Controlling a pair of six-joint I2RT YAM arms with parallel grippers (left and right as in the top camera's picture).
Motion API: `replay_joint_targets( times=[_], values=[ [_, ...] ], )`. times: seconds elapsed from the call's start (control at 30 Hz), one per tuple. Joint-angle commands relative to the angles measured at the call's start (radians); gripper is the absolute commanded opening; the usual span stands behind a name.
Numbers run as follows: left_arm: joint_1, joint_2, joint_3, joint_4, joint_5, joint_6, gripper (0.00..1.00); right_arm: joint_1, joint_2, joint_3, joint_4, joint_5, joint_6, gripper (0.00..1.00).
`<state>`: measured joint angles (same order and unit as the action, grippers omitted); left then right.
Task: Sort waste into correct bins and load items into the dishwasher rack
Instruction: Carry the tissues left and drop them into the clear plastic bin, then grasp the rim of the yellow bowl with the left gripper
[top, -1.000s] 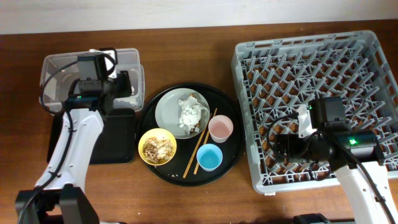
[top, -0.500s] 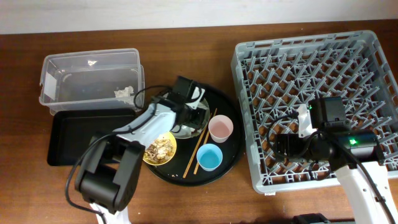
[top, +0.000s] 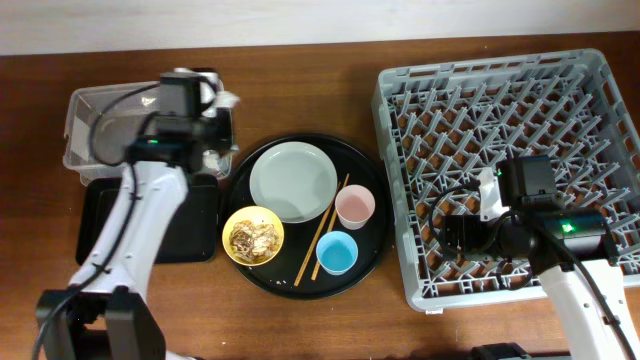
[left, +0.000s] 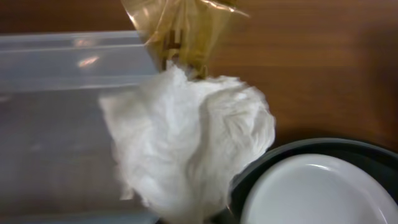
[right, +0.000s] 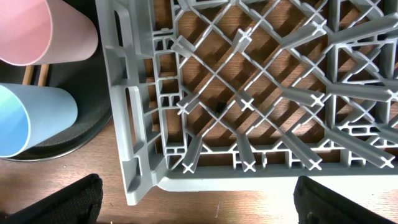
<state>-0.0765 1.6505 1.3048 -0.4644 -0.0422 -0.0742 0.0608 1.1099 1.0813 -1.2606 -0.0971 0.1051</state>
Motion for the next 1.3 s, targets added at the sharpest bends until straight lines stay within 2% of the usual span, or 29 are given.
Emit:
replay_joint_targets(
  times=[0.0,0.03,0.07,0.1,0.13,0.37,0.5,0.6,0.67,0.77,0.83,1.07,1.23,1.27],
  values=[
    [0.108,0.042,0.002,0.037,-0.011,0.003,0.36,0.005,-0.010,0.019,-0.002,0.004,0.000,0.98],
    [0.119,0.050,0.002,0.048,-0.011,0.003,0.47,0.005,-0.010,0.019,-0.001,0.004,0.000,0.99],
    [0.131,0.057,0.002,0.061,-0.010,0.003,0.64,0.005,-0.010,0.019,-0.002,0.004,0.000,0.99],
    [0.133,0.058,0.002,0.068,-0.007,0.003,0.74,0.005,-0.010,0.019,-0.005,0.005,0.000,0.99],
    [0.133,0.055,0.002,0.068,-0.007,0.003,0.75,0.005,-0.010,0.019,-0.007,0.005,0.000,0.99],
    [0.027,-0.023,0.002,-0.085,0.001,0.003,0.75,0.005,-0.010,0.019,-0.008,0.005,0.000,0.99],
    [-0.138,-0.046,0.002,-0.336,0.004,-0.009,0.73,0.005,-0.010,0.019,-0.007,0.005,0.000,0.99],
    [-0.254,-0.046,-0.002,-0.509,0.005,-0.159,0.70,0.005,-0.010,0.019,-0.008,0.004,0.000,0.99],
    [-0.323,-0.046,-0.021,-0.555,0.005,-0.254,0.70,0.005,-0.010,0.019,-0.007,0.004,0.000,0.99],
    [-0.416,-0.046,-0.112,-0.500,0.000,-0.347,0.70,0.005,-0.010,0.019,-0.012,0.004,0.000,0.99],
    [-0.447,-0.046,-0.192,-0.420,0.000,-0.354,0.69,0.005,-0.010,0.019,-0.016,0.004,0.000,0.99],
    [-0.452,-0.046,-0.404,-0.159,0.001,-0.360,0.58,0.005,-0.010,0.019,-0.016,0.004,0.000,0.99],
    [-0.452,-0.046,-0.436,-0.100,0.001,-0.360,0.53,0.005,-0.010,0.019,-0.016,0.004,0.000,0.99],
    [-0.452,-0.046,-0.436,-0.090,0.001,-0.360,0.49,0.005,-0.010,0.019,-0.016,0.004,0.000,0.99]
  ],
)
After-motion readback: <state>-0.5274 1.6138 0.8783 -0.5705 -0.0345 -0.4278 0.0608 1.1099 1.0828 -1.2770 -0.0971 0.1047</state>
